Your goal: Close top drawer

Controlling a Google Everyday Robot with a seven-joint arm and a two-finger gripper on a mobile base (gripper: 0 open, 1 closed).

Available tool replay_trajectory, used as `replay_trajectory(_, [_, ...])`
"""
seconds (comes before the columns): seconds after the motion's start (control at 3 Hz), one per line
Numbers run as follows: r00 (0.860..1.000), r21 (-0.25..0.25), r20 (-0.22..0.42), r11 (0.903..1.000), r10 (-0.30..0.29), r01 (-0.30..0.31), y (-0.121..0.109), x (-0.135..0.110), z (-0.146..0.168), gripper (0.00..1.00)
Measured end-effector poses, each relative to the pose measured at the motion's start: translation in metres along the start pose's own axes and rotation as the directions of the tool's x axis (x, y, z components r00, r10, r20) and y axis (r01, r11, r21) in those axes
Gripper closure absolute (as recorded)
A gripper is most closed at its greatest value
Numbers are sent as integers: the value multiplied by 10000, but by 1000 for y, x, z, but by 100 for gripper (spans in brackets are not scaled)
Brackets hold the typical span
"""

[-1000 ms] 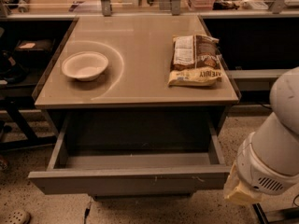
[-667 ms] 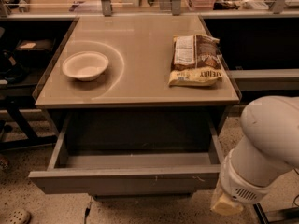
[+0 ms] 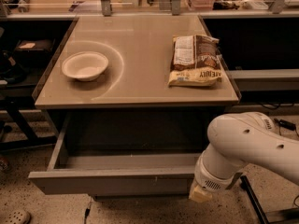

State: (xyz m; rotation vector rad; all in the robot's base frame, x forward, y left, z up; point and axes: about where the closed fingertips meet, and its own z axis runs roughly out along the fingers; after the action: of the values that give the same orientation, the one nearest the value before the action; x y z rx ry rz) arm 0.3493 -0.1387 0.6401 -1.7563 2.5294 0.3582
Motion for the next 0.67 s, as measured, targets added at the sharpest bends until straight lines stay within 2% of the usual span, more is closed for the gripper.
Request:
replay_trajectory(0.33, [9998, 117, 49, 9998, -181, 181, -11, -9, 4, 100])
replay_trajectory(0.67, [9976, 519, 108, 9963, -689, 682, -40, -39, -2, 100])
